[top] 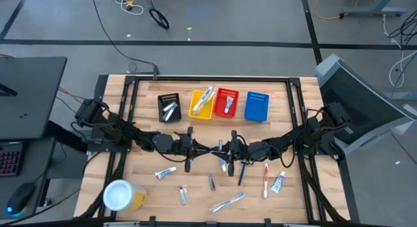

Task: Pick & Place Travel size toiletries
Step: Put the blue razor into the blue bin

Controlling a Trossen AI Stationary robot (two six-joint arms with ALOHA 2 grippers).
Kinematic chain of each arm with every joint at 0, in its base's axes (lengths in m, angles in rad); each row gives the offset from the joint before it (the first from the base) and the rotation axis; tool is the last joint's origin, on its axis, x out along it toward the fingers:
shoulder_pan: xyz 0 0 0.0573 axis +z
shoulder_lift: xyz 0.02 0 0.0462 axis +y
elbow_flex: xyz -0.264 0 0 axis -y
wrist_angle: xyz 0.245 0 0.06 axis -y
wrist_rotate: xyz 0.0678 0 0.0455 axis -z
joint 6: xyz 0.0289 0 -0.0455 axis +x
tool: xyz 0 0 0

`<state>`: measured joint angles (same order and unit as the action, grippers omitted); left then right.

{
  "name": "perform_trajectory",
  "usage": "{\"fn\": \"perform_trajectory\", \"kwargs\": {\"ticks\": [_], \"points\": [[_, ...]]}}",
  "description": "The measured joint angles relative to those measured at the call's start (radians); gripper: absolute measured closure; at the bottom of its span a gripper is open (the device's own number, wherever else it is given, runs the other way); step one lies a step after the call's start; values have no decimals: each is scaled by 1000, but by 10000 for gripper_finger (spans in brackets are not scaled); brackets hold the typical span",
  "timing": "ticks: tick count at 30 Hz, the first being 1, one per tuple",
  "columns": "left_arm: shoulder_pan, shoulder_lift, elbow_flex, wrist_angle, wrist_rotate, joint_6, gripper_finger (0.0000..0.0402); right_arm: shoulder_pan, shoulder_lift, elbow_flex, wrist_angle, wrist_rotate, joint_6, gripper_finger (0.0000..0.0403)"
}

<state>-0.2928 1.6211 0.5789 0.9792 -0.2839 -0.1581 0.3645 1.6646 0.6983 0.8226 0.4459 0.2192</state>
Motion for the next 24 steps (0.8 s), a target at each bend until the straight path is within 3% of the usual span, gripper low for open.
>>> {"fn": "perform_trajectory", "kwargs": {"ticks": [13,24], "points": [[0,0,0,-34,-54,-19,355,30,0,0,-16,140,-32,340],[0,1,0,-47,-43,-21,356,17,0,0,14,120,-26,340]]}}
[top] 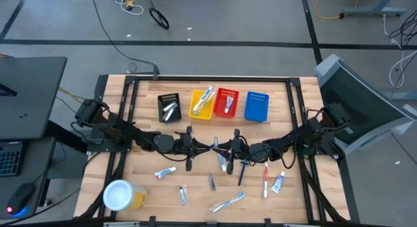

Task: Pick & Place Travel size toiletries
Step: Put the blue razor into the blue bin

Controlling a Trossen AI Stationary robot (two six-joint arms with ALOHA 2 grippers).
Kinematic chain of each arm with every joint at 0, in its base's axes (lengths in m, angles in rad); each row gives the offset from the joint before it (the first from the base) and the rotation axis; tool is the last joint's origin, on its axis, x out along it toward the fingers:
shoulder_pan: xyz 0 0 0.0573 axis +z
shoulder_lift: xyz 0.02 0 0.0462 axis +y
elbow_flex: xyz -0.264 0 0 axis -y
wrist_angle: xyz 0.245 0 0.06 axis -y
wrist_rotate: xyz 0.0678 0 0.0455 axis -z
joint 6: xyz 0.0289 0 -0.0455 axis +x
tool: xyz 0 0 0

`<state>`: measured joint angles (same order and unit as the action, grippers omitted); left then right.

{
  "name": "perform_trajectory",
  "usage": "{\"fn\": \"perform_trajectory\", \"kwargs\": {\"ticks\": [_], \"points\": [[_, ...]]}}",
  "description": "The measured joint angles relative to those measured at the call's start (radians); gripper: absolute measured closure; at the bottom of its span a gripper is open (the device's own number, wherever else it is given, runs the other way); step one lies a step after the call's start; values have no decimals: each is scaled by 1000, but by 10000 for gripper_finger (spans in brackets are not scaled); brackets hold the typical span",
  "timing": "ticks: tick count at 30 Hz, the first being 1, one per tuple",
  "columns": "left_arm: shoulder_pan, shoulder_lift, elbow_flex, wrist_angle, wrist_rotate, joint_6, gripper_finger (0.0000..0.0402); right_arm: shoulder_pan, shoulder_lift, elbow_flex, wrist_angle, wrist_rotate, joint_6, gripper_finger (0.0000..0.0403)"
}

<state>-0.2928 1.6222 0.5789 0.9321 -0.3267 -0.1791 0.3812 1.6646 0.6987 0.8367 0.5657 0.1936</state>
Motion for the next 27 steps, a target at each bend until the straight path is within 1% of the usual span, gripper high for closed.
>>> {"fn": "perform_trajectory", "kwargs": {"ticks": [7,10,13,16,21,24,27], "points": [[0,0,0,-2,-2,0,359,-8,0,0,3,-6,34,340],[0,0,0,-2,-2,3,358,-10,0,0,3,-36,34,340],[-1,1,-1,-3,0,3,360,-11,0,1,3,-65,-4,340],[-1,1,-1,-2,-1,3,360,-12,0,1,2,-67,-50,340],[0,1,-1,-2,-4,3,357,-19,-1,1,-4,-72,-80,339],[0,1,-1,-3,-6,3,360,-23,-2,1,-17,-74,-91,331],[0,1,-1,0,-6,3,360,-23,-2,1,-16,-76,-117,312]]}}
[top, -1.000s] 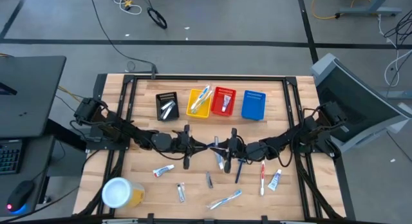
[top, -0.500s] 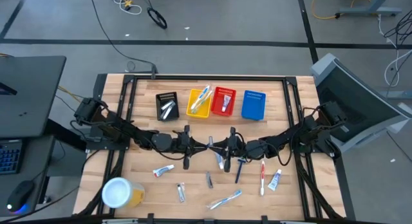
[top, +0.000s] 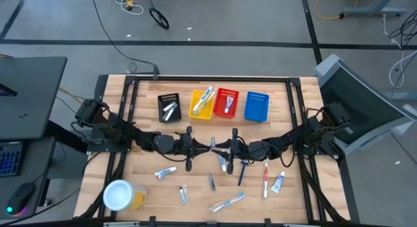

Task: Pick & Place Travel size toiletries
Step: Put the blue razor into the blue bin

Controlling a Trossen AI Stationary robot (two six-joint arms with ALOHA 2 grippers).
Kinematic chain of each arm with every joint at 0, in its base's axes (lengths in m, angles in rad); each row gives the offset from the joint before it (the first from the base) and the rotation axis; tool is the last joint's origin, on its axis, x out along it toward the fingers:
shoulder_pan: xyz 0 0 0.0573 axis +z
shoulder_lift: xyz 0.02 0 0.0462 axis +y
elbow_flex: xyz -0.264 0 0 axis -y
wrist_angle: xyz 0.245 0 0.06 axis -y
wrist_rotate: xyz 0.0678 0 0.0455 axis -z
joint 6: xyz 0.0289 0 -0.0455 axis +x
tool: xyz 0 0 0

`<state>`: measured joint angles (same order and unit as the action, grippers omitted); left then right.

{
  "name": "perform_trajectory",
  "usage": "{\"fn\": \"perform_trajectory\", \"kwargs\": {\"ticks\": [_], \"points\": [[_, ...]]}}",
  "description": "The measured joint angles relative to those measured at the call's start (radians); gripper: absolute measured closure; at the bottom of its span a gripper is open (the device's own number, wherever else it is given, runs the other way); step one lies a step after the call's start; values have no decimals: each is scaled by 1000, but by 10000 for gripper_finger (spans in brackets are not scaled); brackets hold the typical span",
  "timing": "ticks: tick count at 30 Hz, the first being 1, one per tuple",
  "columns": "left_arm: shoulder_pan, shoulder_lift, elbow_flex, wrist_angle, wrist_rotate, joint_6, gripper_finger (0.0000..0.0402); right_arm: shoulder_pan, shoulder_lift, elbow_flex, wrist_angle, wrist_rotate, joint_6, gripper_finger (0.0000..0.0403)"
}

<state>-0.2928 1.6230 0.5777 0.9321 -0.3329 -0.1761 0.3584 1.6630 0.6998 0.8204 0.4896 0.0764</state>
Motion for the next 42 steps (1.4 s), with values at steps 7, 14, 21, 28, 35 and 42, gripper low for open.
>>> {"fn": "perform_trajectory", "kwargs": {"ticks": [7,14,21,28,35,42], "points": [[0,0,0,0,-2,0,360,-7,0,0,10,54,16,270],[0,0,0,1,-3,0,357,-61,0,0,30,-86,126,265],[2,0,0,0,-21,0,360,-77,0,0,31,-100,118,275],[2,0,0,0,-26,-4,354,-77,0,0,31,-102,117,335],[2,0,0,0,-26,-4,346,-76,0,0,31,-103,117,351],[2,0,0,0,-55,-7,334,-76,0,0,32,-97,90,353]]}}
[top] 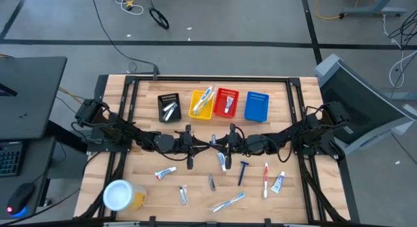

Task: Pick & Place Travel size toiletries
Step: Put the blue razor into the blue bin

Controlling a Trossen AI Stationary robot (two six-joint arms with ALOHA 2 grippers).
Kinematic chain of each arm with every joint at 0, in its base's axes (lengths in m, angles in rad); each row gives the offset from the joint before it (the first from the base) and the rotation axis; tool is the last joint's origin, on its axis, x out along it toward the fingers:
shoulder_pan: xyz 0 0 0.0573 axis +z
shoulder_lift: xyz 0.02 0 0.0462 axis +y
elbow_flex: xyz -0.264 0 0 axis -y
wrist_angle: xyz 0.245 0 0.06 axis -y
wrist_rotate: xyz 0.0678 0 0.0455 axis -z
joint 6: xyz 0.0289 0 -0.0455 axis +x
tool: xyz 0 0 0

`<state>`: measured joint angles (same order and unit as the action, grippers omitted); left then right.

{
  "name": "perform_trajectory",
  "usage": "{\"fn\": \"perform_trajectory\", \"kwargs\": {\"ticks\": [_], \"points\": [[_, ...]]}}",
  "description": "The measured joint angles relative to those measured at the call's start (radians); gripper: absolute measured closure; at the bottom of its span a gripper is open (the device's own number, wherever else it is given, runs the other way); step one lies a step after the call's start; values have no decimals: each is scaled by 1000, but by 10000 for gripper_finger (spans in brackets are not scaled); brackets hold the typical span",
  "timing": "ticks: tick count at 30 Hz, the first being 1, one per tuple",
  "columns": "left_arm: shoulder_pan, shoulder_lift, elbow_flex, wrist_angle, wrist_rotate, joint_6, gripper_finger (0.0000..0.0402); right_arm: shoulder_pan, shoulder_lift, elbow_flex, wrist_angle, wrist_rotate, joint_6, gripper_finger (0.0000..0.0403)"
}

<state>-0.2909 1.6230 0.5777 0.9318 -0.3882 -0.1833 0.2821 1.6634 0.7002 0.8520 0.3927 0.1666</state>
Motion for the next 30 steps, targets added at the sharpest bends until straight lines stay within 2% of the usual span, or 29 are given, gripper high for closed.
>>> {"fn": "perform_trajectory", "kwargs": {"ticks": [9,16,19,24,27,30], "points": [[0,0,1,-8,-2,0,331,0,0,0,-3,0,-3,354],[0,0,1,-48,-18,-16,305,0,1,-1,-52,2,15,355],[0,0,1,-76,-40,-23,288,7,1,-1,-75,46,25,355],[-1,0,1,-129,-138,-49,263,35,1,-1,-145,256,28,355],[0,0,1,-144,-186,-43,255,51,1,-1,-188,471,27,355],[0,0,1,-140,-185,0,253,58,-24,-2,-261,691,27,355]]}}
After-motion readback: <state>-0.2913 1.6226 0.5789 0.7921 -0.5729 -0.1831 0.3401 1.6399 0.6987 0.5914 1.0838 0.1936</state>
